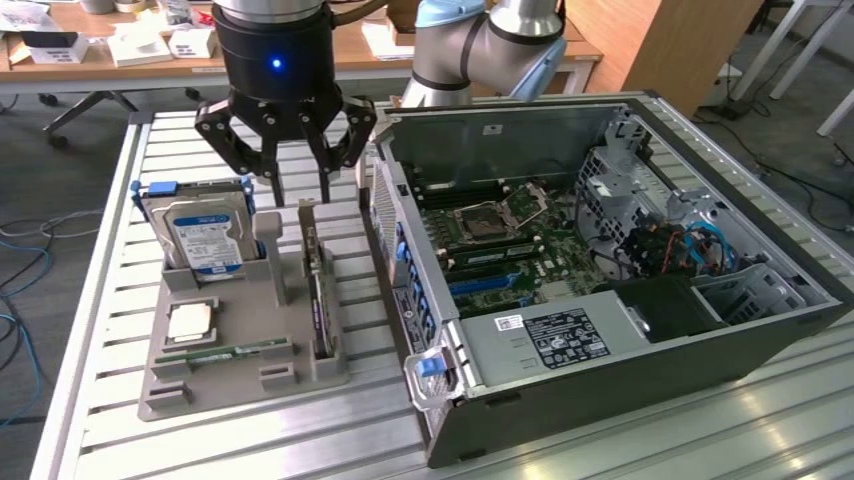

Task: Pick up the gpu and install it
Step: 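Pick up the gpu and move the gpu toward the slot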

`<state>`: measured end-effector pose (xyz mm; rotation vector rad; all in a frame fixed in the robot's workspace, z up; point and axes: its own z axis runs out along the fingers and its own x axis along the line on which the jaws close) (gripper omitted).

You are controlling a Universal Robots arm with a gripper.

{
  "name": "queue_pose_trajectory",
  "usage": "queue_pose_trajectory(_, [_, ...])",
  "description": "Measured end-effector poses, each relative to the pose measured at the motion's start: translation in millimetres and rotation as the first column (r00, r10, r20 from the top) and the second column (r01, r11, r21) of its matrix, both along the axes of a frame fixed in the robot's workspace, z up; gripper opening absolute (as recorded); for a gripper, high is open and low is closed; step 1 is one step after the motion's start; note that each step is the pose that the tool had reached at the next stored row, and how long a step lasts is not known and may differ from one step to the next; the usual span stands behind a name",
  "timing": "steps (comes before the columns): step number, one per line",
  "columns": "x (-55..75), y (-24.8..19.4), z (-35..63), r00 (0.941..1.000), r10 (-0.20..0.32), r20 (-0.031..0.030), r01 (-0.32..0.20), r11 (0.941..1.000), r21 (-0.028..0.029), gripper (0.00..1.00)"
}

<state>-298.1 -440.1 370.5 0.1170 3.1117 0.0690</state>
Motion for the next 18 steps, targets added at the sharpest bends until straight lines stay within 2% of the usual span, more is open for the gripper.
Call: queue_pose_trajectory(18, [0.0,0.0,-5.1,1.0000,0.000,-0.0001,0.000,1.0000,-0.0002,0.47])
